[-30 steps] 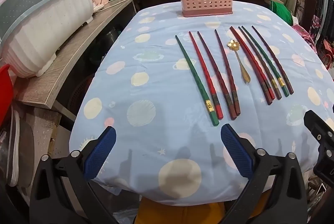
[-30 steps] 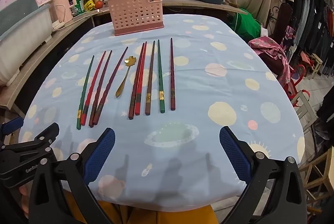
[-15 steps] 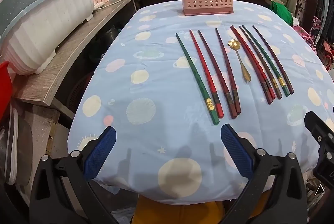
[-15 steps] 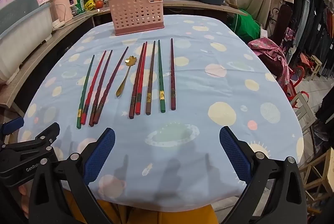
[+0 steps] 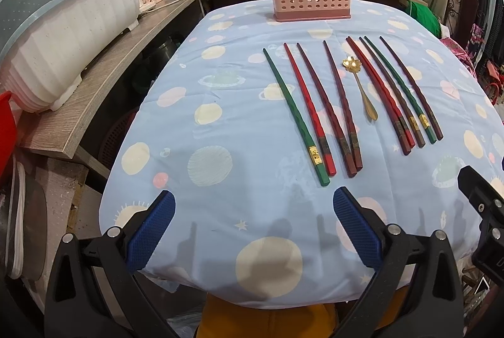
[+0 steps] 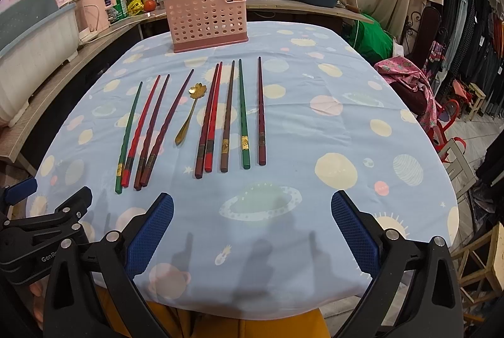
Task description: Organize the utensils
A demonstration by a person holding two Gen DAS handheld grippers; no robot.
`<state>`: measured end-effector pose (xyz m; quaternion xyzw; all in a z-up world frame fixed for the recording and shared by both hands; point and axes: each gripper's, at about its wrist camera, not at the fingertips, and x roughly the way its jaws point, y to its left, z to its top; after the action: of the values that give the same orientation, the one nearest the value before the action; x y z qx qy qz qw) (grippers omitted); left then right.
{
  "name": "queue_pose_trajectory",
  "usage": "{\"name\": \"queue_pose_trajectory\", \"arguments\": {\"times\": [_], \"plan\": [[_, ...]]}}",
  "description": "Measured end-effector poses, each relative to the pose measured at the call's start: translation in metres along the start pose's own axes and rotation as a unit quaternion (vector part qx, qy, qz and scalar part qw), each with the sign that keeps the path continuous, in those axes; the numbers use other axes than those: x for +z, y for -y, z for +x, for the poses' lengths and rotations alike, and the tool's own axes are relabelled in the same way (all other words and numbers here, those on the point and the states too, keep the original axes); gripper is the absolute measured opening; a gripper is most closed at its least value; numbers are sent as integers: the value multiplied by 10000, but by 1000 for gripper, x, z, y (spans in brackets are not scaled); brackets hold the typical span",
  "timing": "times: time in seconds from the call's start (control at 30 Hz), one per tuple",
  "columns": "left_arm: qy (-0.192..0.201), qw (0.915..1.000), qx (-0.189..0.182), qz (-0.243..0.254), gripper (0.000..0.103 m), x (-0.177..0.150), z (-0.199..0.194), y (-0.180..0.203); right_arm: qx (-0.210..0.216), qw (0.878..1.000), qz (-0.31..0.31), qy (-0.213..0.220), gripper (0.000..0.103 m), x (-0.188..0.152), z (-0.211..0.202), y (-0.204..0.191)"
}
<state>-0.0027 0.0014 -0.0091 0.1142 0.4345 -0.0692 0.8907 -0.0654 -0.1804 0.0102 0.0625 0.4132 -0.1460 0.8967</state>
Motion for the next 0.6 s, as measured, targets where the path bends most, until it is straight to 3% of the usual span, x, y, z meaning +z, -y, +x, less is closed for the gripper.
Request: {"name": "queue_pose_trajectory", "arguments": {"times": [0.6], "plan": [[-56,10000,-24,-22,96,0,5,-3,-15,10000,-19,-58,96,-5,6,-1]]}}
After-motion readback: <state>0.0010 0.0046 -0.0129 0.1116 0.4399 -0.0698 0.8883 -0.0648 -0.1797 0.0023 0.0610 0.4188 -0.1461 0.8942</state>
